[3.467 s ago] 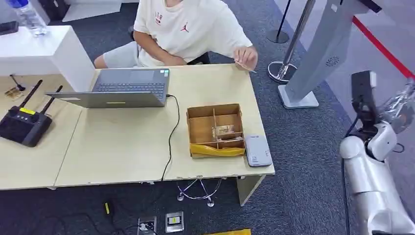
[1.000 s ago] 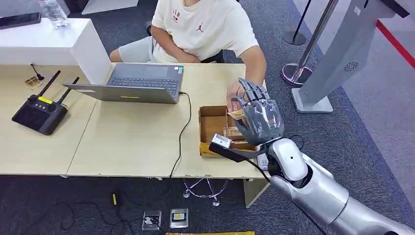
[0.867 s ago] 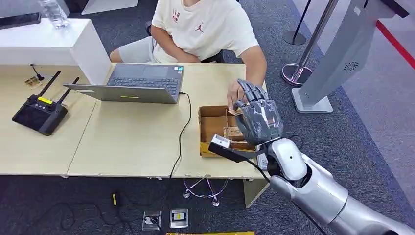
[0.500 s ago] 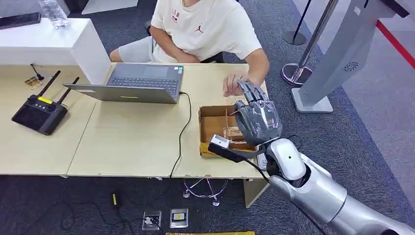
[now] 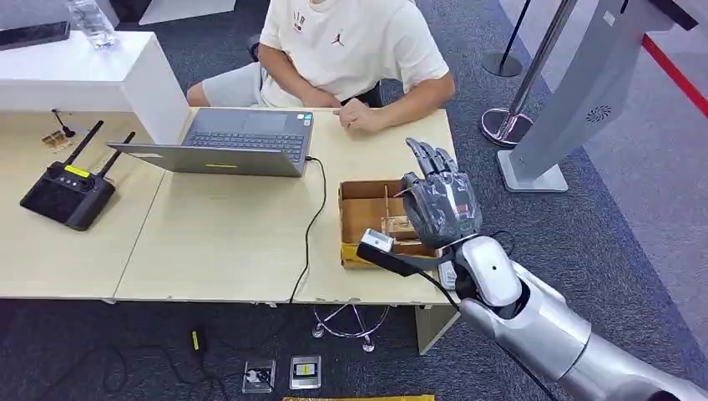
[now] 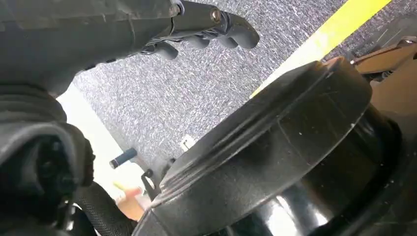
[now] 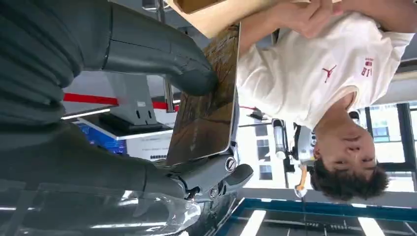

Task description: Pass the card to the sensor for recognition and then transmit it.

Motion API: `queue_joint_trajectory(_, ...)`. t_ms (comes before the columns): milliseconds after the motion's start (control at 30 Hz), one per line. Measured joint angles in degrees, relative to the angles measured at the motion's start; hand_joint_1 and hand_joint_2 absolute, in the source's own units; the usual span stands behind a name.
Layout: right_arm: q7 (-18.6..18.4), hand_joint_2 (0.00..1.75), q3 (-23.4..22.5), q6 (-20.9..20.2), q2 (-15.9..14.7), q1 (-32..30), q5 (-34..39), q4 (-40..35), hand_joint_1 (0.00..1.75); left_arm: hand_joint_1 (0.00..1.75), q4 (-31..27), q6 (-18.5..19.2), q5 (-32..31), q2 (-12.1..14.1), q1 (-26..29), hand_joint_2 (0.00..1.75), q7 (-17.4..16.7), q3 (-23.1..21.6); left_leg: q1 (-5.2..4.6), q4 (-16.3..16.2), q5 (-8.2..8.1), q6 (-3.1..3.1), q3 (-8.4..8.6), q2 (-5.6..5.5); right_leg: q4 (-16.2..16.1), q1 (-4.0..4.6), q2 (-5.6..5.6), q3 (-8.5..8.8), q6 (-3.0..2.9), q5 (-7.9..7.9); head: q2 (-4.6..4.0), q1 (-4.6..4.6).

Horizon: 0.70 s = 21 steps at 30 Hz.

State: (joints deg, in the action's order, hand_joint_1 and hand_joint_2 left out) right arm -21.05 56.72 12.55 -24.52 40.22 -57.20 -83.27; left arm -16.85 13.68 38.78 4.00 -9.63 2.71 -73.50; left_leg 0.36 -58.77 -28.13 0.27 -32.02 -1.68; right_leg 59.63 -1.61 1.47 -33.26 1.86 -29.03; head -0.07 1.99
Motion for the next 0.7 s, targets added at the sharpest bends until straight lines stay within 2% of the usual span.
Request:
queue_joint_trajectory(233,-0.5,1.75,-0.2,0.8,-1.2,-0.7,1.3,0.2,1.75,0.0,0.0,0.0,1.0,-0.1,0.4,0.0,0.2,0.0,0.0,0.0,0.0,0.0,0.0,0.03,0.0,0.0,0.03,-0.01,0.0,0.0,0.0,0.0)
queue_joint_trajectory(700,-5.4,1.75,-4.7,5.9,-6.7,-6.7,3.4,0.5,1.75,0.0,0.0,0.0,3.5,-0.3,1.4,0.0,1.9,0.6,0.0,0.0,-0.01,0.0,0.01,0.05,0.0,0.0,0.04,-0.02,0.0,0.0,0.0,0.0)
